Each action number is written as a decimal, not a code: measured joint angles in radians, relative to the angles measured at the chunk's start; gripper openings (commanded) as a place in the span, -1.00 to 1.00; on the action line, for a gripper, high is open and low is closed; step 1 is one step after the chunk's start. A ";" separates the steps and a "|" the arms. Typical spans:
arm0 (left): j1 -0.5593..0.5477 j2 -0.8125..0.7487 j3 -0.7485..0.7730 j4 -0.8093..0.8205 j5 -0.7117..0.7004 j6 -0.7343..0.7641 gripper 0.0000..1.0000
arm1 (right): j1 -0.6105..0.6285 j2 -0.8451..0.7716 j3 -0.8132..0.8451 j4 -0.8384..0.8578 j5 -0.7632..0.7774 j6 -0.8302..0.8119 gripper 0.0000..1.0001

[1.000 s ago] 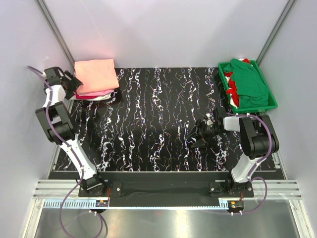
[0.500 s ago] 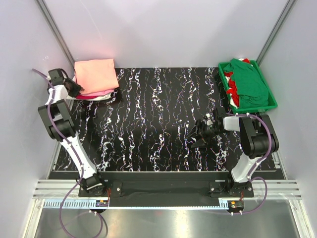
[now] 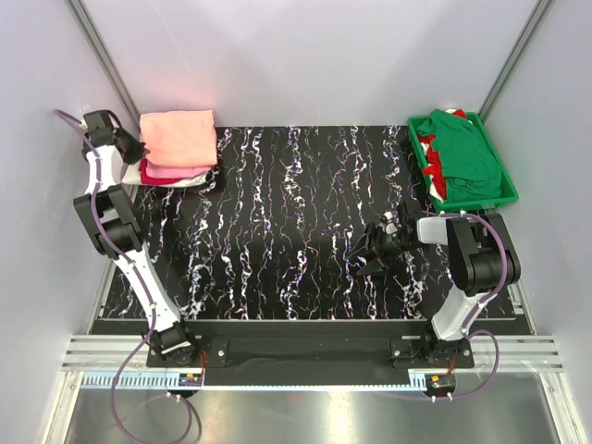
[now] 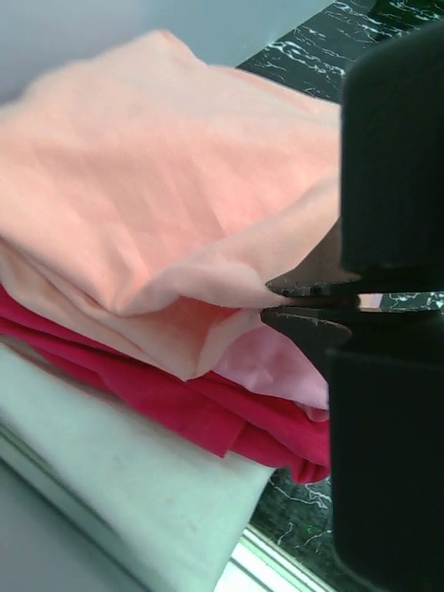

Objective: Fold and stack the t-shirts
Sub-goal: Neatly place the folded tshirt to the corner

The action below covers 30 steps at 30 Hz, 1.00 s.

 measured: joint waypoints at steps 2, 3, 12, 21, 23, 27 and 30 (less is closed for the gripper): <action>0.002 0.003 0.037 -0.009 0.000 0.009 -1.00 | 0.000 0.000 0.000 0.000 0.000 0.000 0.47; 0.003 0.007 0.059 -0.016 0.000 0.016 -1.00 | 0.000 0.000 0.000 0.000 0.000 0.000 0.46; 0.013 0.026 0.088 -0.024 -0.005 0.066 -0.38 | 0.000 0.002 0.002 -0.001 0.000 0.000 0.47; 0.025 -0.026 -0.113 0.012 -0.011 0.089 0.62 | 0.000 0.002 0.002 -0.002 0.000 0.000 0.47; 0.028 -0.087 -0.206 0.008 -0.027 0.079 0.92 | 0.000 0.001 0.002 -0.002 0.000 0.000 0.47; 0.038 -0.250 -0.348 -0.013 -0.072 0.055 0.97 | 0.000 -0.006 -0.003 0.003 0.001 0.000 0.47; 0.043 -0.445 -0.474 -0.005 -0.105 0.040 0.98 | 0.001 -0.028 -0.009 0.003 0.021 -0.003 0.47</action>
